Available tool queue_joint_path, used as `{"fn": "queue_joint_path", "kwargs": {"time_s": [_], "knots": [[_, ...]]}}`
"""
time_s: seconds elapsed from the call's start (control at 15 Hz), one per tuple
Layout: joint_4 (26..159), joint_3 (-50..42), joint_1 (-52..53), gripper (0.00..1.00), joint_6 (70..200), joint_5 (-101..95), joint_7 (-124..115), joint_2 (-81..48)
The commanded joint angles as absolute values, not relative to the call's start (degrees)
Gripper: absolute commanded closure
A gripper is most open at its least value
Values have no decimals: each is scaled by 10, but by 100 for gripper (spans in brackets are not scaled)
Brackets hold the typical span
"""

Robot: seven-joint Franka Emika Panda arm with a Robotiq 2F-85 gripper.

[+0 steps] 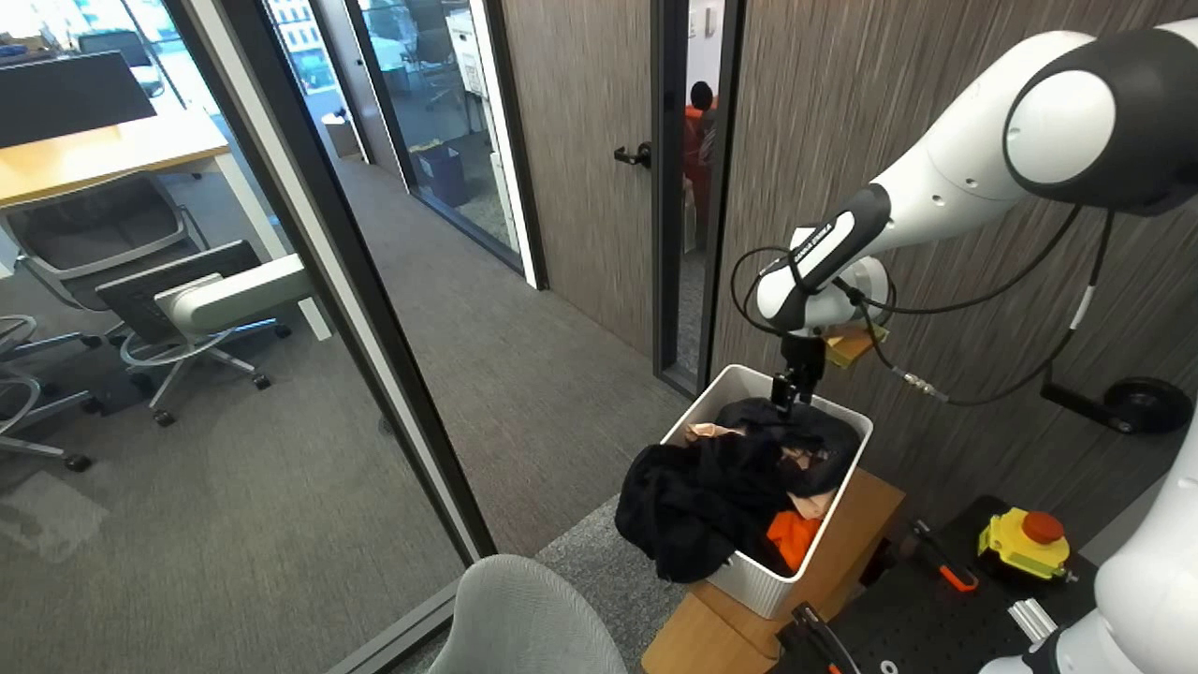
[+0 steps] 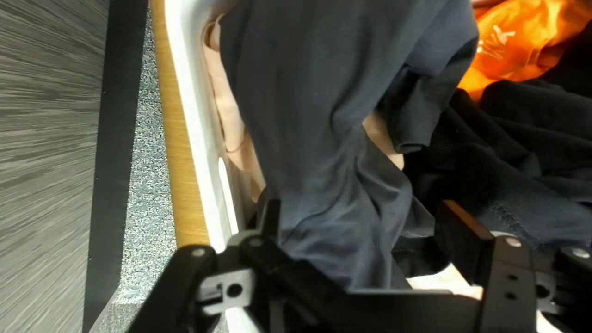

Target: Put the black cloth in the box

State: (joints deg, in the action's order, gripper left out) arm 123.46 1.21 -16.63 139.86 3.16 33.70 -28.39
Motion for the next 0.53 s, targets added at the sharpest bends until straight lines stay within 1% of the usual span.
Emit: {"fn": "queue_joint_path", "kwargs": {"time_s": [0.0,0.47], "knots": [[1313,-6,-135,0,1388,8,277,-174],[1442,-31,-80,0,1334,-89,154,42]]}}
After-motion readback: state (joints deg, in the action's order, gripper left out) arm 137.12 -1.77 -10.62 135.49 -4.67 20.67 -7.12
